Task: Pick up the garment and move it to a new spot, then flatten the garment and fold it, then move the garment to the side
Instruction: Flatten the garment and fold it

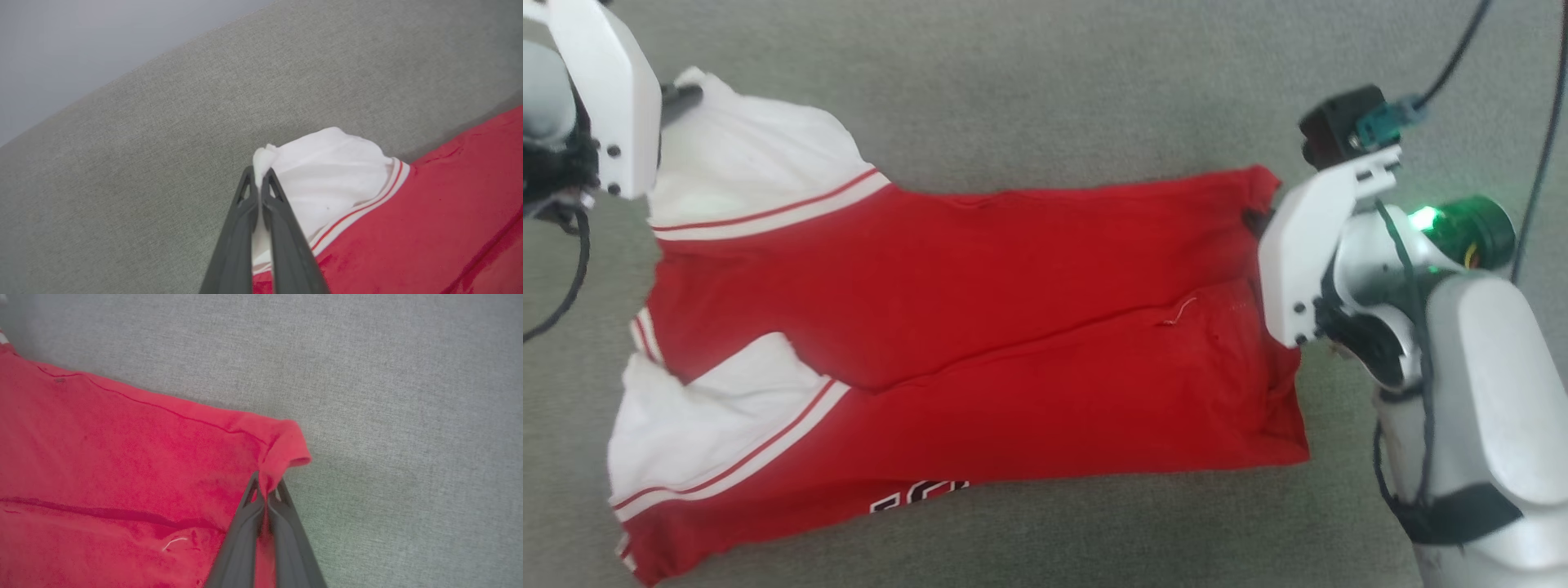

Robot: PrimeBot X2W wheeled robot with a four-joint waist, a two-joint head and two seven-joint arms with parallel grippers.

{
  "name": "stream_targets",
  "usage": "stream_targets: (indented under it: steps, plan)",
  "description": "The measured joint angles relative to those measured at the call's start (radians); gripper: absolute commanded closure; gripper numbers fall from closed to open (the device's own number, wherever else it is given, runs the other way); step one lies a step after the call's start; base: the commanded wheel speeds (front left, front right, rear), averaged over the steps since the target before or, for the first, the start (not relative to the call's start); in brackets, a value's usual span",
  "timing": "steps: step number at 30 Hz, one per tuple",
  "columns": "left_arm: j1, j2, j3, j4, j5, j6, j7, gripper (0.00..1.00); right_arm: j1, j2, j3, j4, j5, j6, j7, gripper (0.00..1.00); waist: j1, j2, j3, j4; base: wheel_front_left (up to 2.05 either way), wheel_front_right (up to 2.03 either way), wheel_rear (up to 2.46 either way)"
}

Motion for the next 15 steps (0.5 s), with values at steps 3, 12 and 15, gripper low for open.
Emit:
stream_targets:
  steps: [3,12,15]
  plan:
    - [0.015,0.017,-0.005,-0.036,0.000,0.000,0.003,1.00,0.042,-0.017,-0.007,-0.039,0.009,0.000,0.013,1.00,0.0000,0.0000,-0.027,0.015,0.00,0.00,0.00]
    - [0.104,0.126,-0.013,-0.266,-0.007,0.083,0.003,1.00,0.182,-0.065,-0.048,-0.188,0.030,0.000,0.077,1.00,0.0000,0.0000,-0.094,0.067,0.00,0.00,0.00]
    - [0.148,0.177,-0.016,-0.361,-0.025,0.131,0.003,1.00,0.232,-0.070,-0.061,-0.230,0.039,0.000,0.109,1.00,0.0000,0.0000,-0.109,0.078,0.00,0.00,0.00]
